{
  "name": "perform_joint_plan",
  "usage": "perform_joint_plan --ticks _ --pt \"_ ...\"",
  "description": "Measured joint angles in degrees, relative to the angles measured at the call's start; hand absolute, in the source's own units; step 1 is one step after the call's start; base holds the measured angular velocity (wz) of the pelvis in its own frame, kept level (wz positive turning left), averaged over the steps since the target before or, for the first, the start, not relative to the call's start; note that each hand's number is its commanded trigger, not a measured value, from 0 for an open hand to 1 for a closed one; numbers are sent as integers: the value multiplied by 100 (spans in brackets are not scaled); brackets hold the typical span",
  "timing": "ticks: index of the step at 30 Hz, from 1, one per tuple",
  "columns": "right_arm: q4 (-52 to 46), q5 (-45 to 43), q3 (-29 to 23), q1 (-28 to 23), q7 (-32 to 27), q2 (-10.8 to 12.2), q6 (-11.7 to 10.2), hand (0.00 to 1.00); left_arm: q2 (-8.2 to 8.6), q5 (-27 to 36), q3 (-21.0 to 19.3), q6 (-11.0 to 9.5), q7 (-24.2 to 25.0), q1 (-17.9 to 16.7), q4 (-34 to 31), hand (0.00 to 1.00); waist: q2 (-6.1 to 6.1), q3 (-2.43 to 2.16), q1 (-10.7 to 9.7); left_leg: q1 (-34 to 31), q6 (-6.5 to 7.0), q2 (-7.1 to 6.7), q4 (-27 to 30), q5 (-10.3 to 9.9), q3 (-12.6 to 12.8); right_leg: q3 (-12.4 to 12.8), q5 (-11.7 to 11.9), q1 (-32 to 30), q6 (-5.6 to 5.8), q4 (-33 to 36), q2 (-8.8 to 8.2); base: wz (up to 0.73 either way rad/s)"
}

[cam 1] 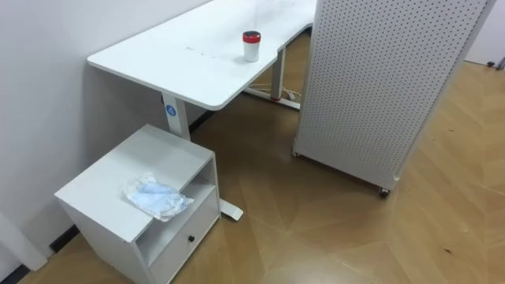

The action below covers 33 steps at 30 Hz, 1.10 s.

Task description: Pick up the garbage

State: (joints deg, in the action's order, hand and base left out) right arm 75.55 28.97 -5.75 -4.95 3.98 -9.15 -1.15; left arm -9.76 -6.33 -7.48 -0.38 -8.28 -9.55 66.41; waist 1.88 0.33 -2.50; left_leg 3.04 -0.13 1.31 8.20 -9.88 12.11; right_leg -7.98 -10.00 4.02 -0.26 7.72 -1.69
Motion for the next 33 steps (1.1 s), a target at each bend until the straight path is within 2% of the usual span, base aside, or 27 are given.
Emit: perform_joint_plan --ticks 14,18,21,23,24,26,27,29,30,31,32,33 --pt "44 -6 -7 31 61 -2 0 100 -1 -17 -18 0 -5 1 10 0 -12 3 15 -2 2 2 0 -2 0 0 0 -2 0 0 0 0" --pt "130 -36 -6 33 110 -11 31 100 -10 -218 -48 0 -3 5 245 0 -21 2 108 -37 -8 50 185 -134 15 -12 -56 5 -14 72 13 -2" --pt "168 -34 -13 35 151 -12 117 100 -21 -445 -91 144 11 -59 455 0 5 26 97 -148 -63 169 677 -398 -9 -93 -213 21 -47 298 58 1" --pt "174 -18 -13 51 198 -11 125 100 -24 -719 -101 263 57 -80 447 0 16 34 148 -452 -148 342 1465 -678 -41 -111 -475 -147 -105 739 103 -2" --pt "175 -18 -10 54 212 -9 125 100 -24 -780 -109 295 69 -99 448 0 31 31 152 -528 -169 379 1655 -721 -43 -112 -558 -211 -131 883 99 -4" --pt "165 -14 -6 49 235 -16 143 100 -29 -820 -113 392 160 -170 449 0 96 27 196 -864 -180 540 2592 -773 -74 -76 -805 -284 -219 1248 134 -10" --pt "156 -14 0 48 239 -25 147 100 -28 -820 -112 405 176 -162 445 0 77 26 212 -971 -180 618 2864 -773 -106 -65 -832 -285 -245 1303 179 -21" --pt "91 -13 7 -28 247 -42 178 100 -41 -819 -122 459 238 -218 391 0 -2 6 216 -1276 -169 836 3566 -761 -288 -65 -948 -263 -387 1447 312 -9" --pt "57 -6 7 -64 247 -50 181 100 -40 -819 -122 465 249 -252 362 0 -4 7 220 -1337 -149 855 3701 -742 -328 -45 -987 -265 -411 1502 334 16" --pt "28 12 5 -87 231 -81 182 100 -36 -833 -115 468 282 -262 339 0 43 42 201 -1547 -79 857 4012 -659 -428 40 -1078 -194 -466 1584 381 38" --pt "41 72 4 -122 184 -155 205 100 -26 -838 -8 468 315 -263 319 0 30 36 98 -1785 -28 670 3977 -721 -555 79 -1187 -158 -553 1618 371 49" --pt "44 155 2 -152 169 -193 203 100 -26 -839 59 468 349 -250 274 0 21 40 63 -1919 -14 549 3856 -729 -565 91 -1219 -143 -567 1620 351 44"
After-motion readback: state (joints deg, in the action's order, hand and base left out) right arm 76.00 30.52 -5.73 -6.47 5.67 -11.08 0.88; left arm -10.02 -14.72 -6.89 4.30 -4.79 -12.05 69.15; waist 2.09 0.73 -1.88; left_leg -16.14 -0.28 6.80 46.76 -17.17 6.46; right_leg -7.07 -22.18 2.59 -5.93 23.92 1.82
